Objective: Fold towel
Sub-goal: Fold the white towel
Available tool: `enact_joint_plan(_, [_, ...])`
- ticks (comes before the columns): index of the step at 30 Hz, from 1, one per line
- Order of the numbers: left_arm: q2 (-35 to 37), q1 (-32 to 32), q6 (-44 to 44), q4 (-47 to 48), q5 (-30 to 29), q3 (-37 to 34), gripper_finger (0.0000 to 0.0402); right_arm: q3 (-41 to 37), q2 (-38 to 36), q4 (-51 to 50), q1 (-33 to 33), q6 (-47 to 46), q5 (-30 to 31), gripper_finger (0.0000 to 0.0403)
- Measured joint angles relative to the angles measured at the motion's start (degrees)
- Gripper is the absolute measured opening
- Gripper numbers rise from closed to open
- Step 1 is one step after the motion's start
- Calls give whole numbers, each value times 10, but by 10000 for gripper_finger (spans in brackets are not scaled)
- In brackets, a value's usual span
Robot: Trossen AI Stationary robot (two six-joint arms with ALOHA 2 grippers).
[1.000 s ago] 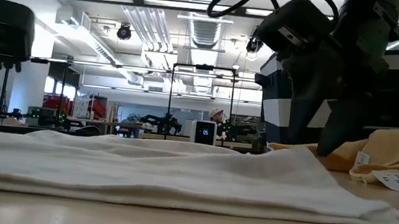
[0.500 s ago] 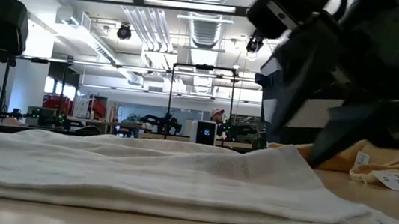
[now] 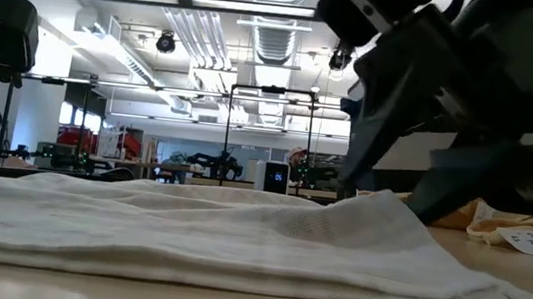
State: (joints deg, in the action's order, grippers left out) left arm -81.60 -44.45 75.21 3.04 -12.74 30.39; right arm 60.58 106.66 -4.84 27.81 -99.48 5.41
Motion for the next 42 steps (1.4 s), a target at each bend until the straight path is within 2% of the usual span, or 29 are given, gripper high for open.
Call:
enact_joint_plan(5, [0,0,1,0,-1,0,203,0,3,0,8,9,-24,172])
enact_joint_plan(11, [0,0,1,0,-2,0,203,2,4,15,14,31,-25,138])
enact_joint_plan(17, [1,0,1,-1,-2,0,203,1,15,13,12,42,-25,88])
enact_joint_plan(23, [23,0,-6,-3,-2,0,203,1,7,10,12,55,-29,11])
enact_joint_plan(30, [90,-1,-39,15,2,0,203,29,-23,-24,14,62,-82,3])
enact_joint_plan(35, [111,-1,-57,17,-5,0,203,52,-21,-170,20,35,-125,2])
enact_joint_plan(42, [95,-1,-56,17,-8,-1,203,55,-20,-115,7,59,-148,1])
